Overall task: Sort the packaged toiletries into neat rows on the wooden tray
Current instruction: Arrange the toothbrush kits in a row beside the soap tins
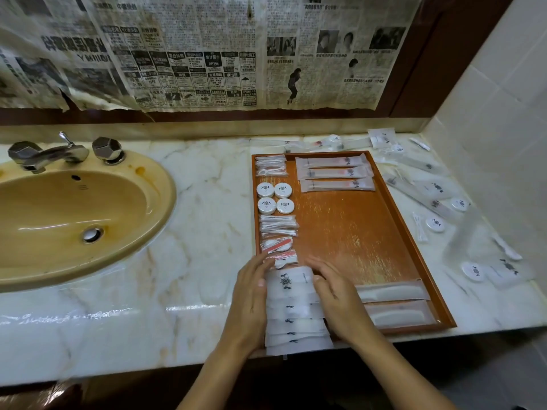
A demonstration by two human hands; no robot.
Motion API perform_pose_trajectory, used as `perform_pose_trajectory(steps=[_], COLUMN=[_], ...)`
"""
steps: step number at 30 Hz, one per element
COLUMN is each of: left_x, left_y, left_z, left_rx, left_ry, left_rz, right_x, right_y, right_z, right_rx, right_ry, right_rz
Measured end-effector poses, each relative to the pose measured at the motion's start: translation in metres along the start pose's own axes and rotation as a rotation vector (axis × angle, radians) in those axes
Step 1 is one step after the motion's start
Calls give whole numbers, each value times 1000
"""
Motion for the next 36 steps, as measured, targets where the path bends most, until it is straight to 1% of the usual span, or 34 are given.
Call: perform_pose_trajectory(steps=[2,4,8,11,16,20,23,31,36], left_x=[-7,-11,-10,-7,-8,-9,-17,-69,-112], left_y=[-7,-11,-17,-20,-21,-24,-27,-33,-29], left_z=[-2,-4,-7,-9,-8,-7,2,38,54], left_rx=[-184,-323,-338,-357,-342,-247,-257,-244,-312], left_ry=[15,33,42,-8,-14,-62,-50,-34,13], left_rz=[-7,-21,-20,-27,-36,-14,-12,-12,-4], right_x=[-7,-11,-8,-6,-6,-7,-15,-57,-88], right_y=[-1,-1,3,6,6,1,-7,-45,-65], right_z=[6,11,11,10,6,3,-2,-15,-21], right_rx=[189,302,370,405,365,282,258,195,144], right_ry=[-46,-56,-84,-81,-85,-91,-93,-59,-49], right_rz=[-68,-120,-148,-143,-113,-43,20,193,235])
Point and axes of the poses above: each hand's wrist, its own x-axis away from the middle knuckle, its own y-axis out of the palm, z = x × y, the point moved 2 cm from there along -x, towards the middle knuckle, and after that the axes turned 3 degrees about -y, right-handed, at the moved point
